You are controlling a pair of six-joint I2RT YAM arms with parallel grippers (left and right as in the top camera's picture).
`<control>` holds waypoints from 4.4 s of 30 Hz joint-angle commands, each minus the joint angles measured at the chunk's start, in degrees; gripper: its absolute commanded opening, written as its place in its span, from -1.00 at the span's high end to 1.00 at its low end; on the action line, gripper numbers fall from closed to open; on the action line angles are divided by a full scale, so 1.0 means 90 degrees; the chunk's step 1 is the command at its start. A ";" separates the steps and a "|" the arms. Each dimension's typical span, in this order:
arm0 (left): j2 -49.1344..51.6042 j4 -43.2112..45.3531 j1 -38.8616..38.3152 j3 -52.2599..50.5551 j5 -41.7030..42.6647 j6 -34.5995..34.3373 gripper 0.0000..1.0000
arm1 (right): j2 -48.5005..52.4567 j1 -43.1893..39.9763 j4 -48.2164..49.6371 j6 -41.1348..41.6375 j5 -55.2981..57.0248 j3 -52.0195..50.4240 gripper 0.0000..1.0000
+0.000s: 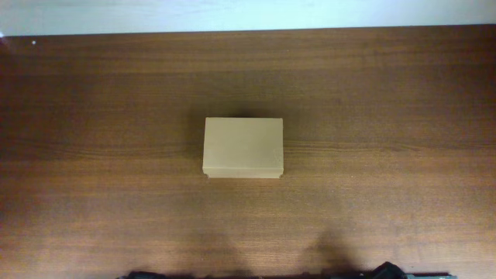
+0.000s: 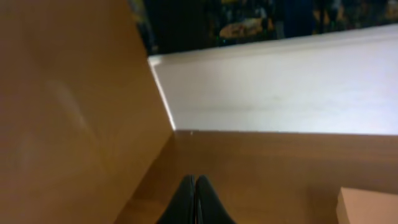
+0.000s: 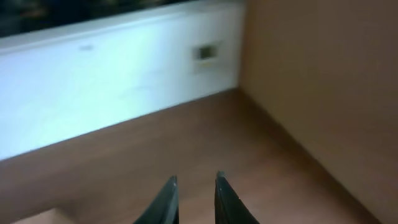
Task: Pack container
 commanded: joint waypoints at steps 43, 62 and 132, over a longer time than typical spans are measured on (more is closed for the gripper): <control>-0.1375 -0.1287 0.0401 -0.3009 -0.0619 -0.1426 -0.99 | -0.2334 -0.3082 -0.0036 0.0177 -0.2064 -0.2484 -0.98; -0.1375 -0.1812 0.0403 -0.3011 -0.0619 -0.1426 -0.99 | -0.3912 -0.3463 0.4027 -0.0950 -0.3300 -0.5486 -0.98; -0.1375 -0.1812 0.0403 -0.3011 -0.0619 -0.1423 -0.99 | -0.5243 -0.3876 1.0329 -0.4165 -0.6373 -1.2789 -0.98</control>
